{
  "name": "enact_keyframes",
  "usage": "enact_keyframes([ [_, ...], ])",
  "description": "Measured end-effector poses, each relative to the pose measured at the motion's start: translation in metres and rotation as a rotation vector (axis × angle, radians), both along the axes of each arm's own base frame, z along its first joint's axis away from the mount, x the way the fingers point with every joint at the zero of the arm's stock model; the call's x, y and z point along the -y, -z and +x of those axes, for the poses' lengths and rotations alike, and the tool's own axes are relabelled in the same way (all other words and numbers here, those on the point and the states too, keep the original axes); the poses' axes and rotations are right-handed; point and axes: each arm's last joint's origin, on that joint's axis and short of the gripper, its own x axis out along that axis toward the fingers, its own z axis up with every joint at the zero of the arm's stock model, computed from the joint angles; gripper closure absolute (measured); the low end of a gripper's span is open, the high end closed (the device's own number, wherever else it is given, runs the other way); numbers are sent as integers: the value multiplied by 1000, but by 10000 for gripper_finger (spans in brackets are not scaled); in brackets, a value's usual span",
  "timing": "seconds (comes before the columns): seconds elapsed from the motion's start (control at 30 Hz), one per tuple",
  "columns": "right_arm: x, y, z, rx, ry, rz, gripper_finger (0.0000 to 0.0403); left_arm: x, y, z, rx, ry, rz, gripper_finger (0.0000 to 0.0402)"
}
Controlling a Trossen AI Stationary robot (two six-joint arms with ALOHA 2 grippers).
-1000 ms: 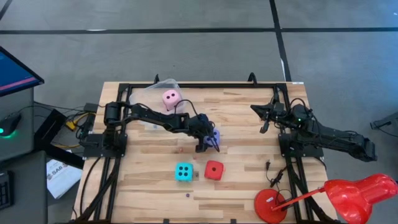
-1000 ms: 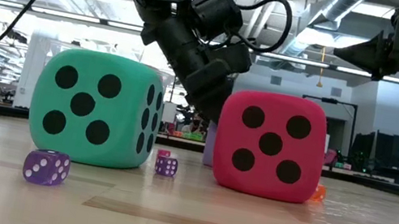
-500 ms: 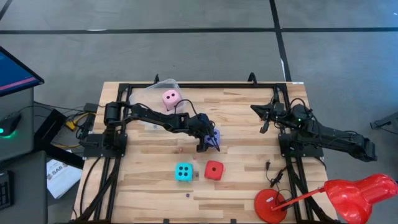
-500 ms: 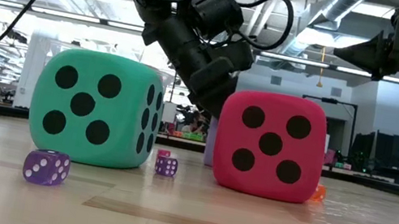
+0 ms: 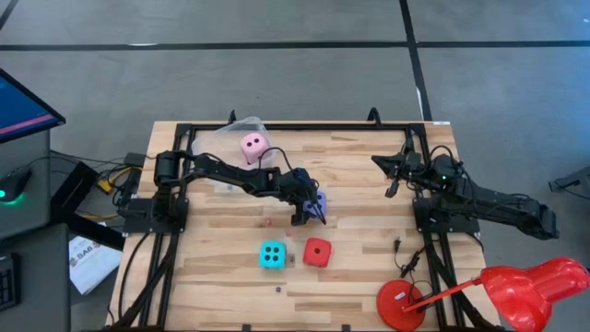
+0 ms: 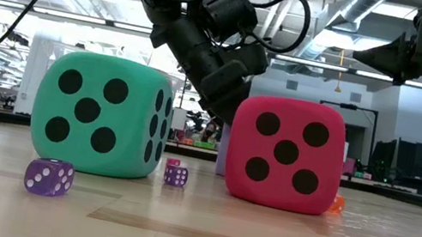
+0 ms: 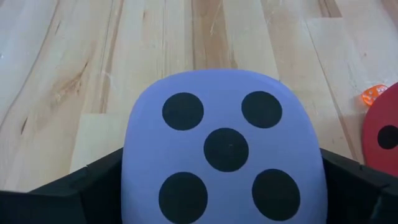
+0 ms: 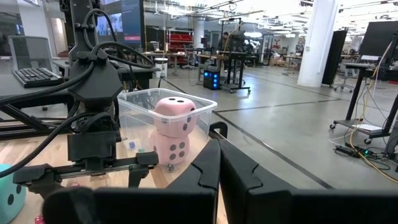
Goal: Pick & Place Dice
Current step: Put the large purple dice into the transparent container
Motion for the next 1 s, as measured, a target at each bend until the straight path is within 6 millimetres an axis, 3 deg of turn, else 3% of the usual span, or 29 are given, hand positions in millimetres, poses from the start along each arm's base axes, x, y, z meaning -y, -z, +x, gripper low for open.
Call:
enact_keyframes([
  [0.17,0,0,0,0,0,0,403,-1,-10,-2,18,-8,41,25],
  [0.4,0,0,0,0,0,0,403,-2,-68,-18,136,-79,128,24],
  [0.67,0,0,0,-4,-3,1,403,-8,-138,-64,167,-340,345,29],
  [1.0,-3,1,1,-5,-27,2,403,-13,-185,-121,158,-677,519,28],
])
